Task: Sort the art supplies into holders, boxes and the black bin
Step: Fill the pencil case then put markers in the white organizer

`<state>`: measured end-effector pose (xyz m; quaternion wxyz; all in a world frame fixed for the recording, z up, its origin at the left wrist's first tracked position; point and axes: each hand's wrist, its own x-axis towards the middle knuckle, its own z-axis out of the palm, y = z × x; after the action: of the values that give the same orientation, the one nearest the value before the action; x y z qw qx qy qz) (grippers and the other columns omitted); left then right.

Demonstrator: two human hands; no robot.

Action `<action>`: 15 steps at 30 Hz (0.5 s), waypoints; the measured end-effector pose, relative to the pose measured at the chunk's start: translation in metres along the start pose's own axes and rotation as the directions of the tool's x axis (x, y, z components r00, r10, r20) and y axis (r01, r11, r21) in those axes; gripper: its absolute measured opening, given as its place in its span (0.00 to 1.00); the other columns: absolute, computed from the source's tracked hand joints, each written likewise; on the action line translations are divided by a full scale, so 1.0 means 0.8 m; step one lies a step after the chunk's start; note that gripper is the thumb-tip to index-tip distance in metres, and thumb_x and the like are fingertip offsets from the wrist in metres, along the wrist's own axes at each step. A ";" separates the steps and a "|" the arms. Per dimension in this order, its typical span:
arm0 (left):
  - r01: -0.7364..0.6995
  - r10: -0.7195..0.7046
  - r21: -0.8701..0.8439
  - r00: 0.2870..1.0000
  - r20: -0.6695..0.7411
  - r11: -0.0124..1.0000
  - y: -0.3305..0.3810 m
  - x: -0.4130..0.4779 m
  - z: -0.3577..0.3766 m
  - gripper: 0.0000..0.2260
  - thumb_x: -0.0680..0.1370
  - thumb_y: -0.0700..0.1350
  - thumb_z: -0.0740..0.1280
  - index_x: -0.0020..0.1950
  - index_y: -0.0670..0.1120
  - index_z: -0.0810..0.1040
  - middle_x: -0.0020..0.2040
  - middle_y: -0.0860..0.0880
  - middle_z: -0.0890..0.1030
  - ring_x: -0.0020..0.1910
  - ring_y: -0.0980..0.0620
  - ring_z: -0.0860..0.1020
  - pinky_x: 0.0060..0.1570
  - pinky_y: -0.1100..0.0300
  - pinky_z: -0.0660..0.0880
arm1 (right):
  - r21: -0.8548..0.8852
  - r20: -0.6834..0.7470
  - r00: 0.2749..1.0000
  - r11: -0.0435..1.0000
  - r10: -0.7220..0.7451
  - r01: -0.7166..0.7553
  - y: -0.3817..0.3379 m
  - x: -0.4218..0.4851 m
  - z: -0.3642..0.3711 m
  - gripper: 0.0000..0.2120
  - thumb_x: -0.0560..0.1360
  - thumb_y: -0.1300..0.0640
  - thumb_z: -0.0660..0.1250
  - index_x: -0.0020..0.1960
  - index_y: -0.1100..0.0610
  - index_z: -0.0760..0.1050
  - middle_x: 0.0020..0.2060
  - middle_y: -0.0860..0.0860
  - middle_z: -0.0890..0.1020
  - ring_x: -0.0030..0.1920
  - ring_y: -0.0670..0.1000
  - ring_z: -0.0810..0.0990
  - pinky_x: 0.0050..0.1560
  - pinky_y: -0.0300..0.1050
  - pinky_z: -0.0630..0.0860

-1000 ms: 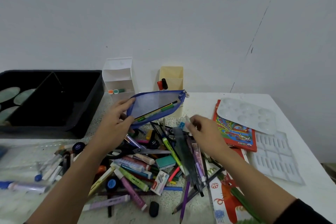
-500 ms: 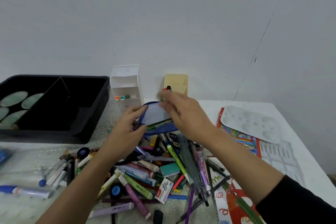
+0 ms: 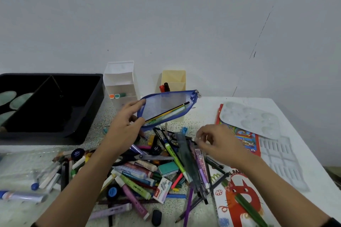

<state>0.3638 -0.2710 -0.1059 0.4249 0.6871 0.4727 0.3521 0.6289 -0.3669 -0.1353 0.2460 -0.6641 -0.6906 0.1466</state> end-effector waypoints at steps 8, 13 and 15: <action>0.020 -0.020 -0.004 1.000 -0.013 1.000 0.003 -0.002 0.010 0.24 0.81 0.32 0.62 0.75 0.50 0.71 0.67 0.50 0.73 0.32 0.53 0.80 0.32 0.68 0.75 | -0.205 0.106 0.994 0.979 0.040 -0.017 0.011 0.000 0.040 0.14 0.75 0.39 0.69 0.53 0.47 0.82 0.46 0.47 0.75 0.52 0.51 0.72 0.50 0.50 0.73; 0.027 -0.027 0.011 0.999 -0.024 1.000 0.005 -0.005 0.012 0.24 0.81 0.32 0.62 0.76 0.50 0.71 0.68 0.55 0.71 0.33 0.53 0.80 0.33 0.67 0.76 | -0.053 0.016 0.988 0.987 0.152 -0.151 0.009 0.009 0.049 0.06 0.77 0.46 0.68 0.47 0.48 0.79 0.45 0.47 0.76 0.52 0.51 0.74 0.52 0.51 0.72; 0.028 -0.027 0.012 0.999 -0.031 1.000 0.006 -0.006 0.010 0.24 0.81 0.32 0.62 0.76 0.50 0.70 0.68 0.55 0.71 0.33 0.55 0.79 0.33 0.67 0.76 | 0.138 -0.032 0.994 0.986 0.103 -0.097 -0.004 0.010 0.039 0.04 0.78 0.51 0.69 0.46 0.50 0.77 0.43 0.47 0.78 0.47 0.47 0.75 0.48 0.47 0.74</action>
<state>0.3713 -0.2781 -0.1052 0.4179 0.6776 0.4909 0.3539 0.6096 -0.3551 -0.1585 0.2967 -0.6824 -0.6398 0.1924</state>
